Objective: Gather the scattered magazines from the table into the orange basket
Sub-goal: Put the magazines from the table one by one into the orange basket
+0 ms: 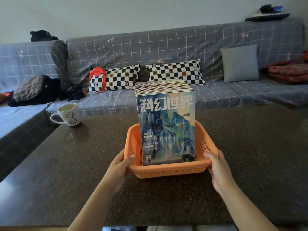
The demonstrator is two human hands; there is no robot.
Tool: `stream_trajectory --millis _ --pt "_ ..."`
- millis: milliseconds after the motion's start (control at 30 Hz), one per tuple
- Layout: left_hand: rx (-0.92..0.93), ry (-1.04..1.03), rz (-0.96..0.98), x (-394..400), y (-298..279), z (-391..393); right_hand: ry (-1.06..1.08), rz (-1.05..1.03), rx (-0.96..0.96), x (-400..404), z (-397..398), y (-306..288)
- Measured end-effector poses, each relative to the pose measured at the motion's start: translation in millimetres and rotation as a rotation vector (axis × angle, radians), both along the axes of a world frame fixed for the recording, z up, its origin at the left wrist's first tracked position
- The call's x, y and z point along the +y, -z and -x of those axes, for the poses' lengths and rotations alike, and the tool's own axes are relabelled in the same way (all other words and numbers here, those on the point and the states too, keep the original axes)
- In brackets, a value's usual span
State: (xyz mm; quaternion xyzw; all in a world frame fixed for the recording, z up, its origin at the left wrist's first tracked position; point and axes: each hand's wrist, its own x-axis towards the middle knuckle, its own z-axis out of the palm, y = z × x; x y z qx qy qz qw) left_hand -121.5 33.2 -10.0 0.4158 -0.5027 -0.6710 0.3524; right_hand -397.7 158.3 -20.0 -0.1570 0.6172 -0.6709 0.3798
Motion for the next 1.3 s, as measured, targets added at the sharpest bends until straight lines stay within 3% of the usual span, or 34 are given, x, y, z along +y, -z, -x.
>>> stream_trajectory --millis 633,1300 --pt "0.094 0.247 -0.034 -12.2 -3.8 201.5 0.237 0.072 -0.057 21.6 159.4 -12.0" --pt "0.111 0.430 -0.048 0.9 -8.1 428.7 0.409 -0.143 0.048 30.5 365.2 -4.0"
